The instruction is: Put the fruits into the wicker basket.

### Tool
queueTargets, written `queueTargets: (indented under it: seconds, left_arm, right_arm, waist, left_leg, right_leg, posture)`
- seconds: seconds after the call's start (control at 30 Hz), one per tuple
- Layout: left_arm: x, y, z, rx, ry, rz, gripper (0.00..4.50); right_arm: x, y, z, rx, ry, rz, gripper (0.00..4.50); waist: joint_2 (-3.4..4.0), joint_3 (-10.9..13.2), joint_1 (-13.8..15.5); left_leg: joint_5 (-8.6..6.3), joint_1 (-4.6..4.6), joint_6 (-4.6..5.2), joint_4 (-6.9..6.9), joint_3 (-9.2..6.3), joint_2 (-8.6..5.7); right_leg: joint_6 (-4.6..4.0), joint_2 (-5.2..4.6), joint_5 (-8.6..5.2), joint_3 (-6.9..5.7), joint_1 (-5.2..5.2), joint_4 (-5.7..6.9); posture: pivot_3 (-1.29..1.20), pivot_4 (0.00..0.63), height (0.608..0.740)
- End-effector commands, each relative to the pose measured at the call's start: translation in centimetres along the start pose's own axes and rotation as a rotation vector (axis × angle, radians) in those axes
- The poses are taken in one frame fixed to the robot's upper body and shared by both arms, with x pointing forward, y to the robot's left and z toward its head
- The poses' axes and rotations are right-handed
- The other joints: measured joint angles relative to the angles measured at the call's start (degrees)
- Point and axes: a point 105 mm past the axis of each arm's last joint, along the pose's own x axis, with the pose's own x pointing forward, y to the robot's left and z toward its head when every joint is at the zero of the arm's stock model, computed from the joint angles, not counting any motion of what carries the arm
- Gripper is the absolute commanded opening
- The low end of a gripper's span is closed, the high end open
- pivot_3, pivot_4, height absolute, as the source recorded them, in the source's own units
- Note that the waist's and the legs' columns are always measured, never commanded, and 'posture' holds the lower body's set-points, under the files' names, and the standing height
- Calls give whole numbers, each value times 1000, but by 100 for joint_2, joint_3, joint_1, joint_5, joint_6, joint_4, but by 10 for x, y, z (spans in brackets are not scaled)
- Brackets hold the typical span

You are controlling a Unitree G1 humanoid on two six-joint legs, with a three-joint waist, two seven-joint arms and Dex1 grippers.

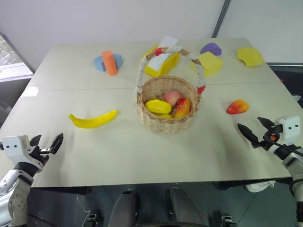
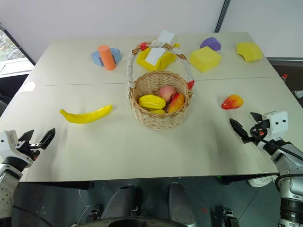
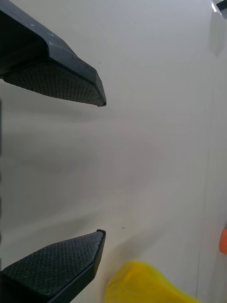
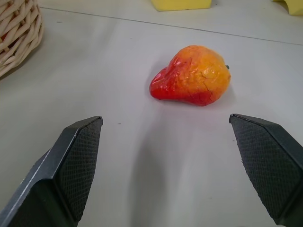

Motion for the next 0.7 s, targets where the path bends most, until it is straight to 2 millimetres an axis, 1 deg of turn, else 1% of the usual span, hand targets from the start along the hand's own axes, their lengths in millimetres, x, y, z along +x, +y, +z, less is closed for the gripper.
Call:
queueTargets:
  seconds: [0.03, 0.13, 0.2, 0.27, 0.3, 0.4, 0.47, 0.5, 0.6, 0.7]
  left_arm:
    - [5, 0, 20, 19, -50, -15, 4500]
    - [12, -10, 37, 45, -78, -70, 4500]
    - [21, -28, 59, 88, -100, -153, 4500]
    - [27, -41, 71, 124, -98, -218, 4500]
    - [32, -51, 77, 207, -86, -269, 4500]
    - [41, -68, 80, 354, -14, -376, 4500]
    - [47, -82, 80, 442, 44, -466, 4500]
    - [50, -88, 80, 496, 72, -506, 4500]
    - [60, -105, 80, 679, 138, -628, 4500]
    - [66, -112, 74, 790, 186, -696, 4500]
  right_arm:
    - [1, 3, 16, -31, -61, 0, 4479]
    - [3, 7, 18, -30, -68, 11, 4479]
    - [3, 11, 24, -42, -82, 26, 4479]
    - [2, 14, 30, -49, -92, 40, 4479]
    - [0, 17, 34, -58, -96, 56, 4479]
    - [-6, 28, 44, -78, -101, 113, 4479]
    - [-10, 44, 54, -88, -100, 192, 4479]
    - [-13, 55, 59, -97, -89, 251, 4479]
    - [-27, 114, 70, -120, -32, 545, 4479]
    - [-33, 149, 81, -130, -38, 697, 4479]
  waist:
    - [0, 0, 3]
    - [0, 0, 4]
    - [-1, 0, 3]
    - [0, 0, 12]
    - [0, 0, 15]
    - [1, 0, 7]
    - [2, 0, 1]
    - [2, 0, -6]
    - [3, 2, -5]
    - [-1, 2, -33]
  left_leg:
    - [0, 0, 0, 0, 0, 0]
    - [0, 0, 0, 0, 0, 0]
    - [0, 0, 0, 0, 0, 0]
    - [0, -1, 0, 1, -1, -2]
    - [0, -1, 0, 1, 0, -3]
    - [0, -2, 0, -1, -3, -4]
    - [0, -2, 0, -5, -2, -4]
    - [0, -2, 0, -5, -2, -3]
    - [0, -2, 0, -5, -3, -2]
    - [0, -1, 1, -4, -3, 3]
  right_leg:
    - [0, 0, 0, 0, 0, 0]
    - [0, 1, 0, -1, 0, 1]
    - [0, 1, 0, -1, 0, 1]
    - [1, 0, 0, -1, 0, 2]
    - [1, 0, 1, -1, 0, 2]
    - [0, 1, 0, -3, 0, 2]
    - [0, 1, 0, -2, -2, 1]
    - [0, 3, 0, -2, -2, -1]
    - [0, 6, 0, -2, -4, 2]
    - [0, 14, 0, -3, -3, 2]
  posture:
    - [0, 150, 740]
    - [0, 150, 740]
    - [0, 150, 740]
    - [0, 150, 740]
    - [0, 150, 740]
    - [0, 150, 740]
    - [0, 150, 740]
    - [0, 150, 740]
    - [0, 150, 740]
    - [0, 150, 740]
